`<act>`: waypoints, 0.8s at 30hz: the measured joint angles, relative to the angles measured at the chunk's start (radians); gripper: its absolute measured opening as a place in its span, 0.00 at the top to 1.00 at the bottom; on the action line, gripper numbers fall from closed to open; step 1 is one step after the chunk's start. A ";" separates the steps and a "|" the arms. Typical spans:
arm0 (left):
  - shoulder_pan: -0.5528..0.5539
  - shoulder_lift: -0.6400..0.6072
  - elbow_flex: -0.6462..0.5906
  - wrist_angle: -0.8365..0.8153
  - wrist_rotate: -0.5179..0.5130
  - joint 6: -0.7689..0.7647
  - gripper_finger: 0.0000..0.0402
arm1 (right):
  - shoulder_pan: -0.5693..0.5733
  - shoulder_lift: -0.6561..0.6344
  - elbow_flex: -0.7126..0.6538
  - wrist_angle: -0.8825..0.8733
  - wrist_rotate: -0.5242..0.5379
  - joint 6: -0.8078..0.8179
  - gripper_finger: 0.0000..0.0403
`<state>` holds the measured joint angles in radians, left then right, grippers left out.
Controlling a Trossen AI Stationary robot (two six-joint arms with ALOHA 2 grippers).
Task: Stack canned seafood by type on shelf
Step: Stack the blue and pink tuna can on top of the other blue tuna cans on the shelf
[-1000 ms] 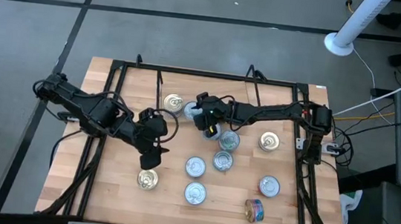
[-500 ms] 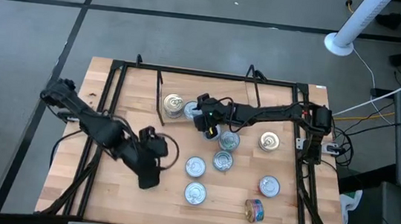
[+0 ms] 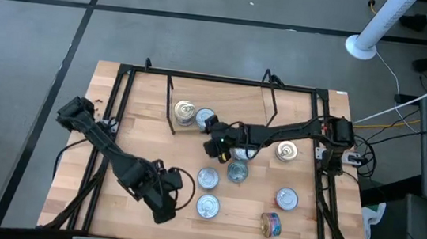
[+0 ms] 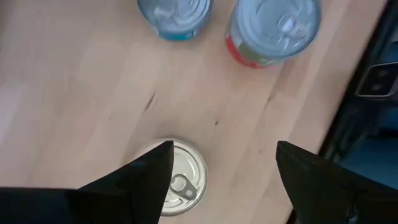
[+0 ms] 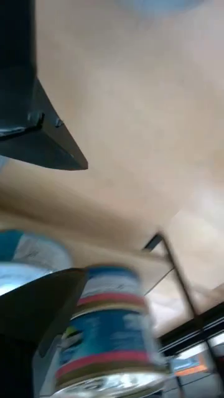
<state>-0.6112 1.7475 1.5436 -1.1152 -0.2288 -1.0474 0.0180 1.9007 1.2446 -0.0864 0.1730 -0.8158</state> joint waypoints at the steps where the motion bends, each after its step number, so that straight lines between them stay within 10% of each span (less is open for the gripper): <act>1: -0.006 0.013 0.000 0.000 0.000 -0.003 0.31 | 0.016 0.000 0.000 0.000 0.000 0.000 0.33; 24: -0.030 0.227 0.000 -0.045 0.067 -0.261 0.31 | 0.171 0.000 0.000 0.017 -0.045 0.031 0.33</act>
<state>-0.6415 1.9741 1.5436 -1.1598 -0.1620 -1.3086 0.1894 1.9007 1.2446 -0.0692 0.1280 -0.7845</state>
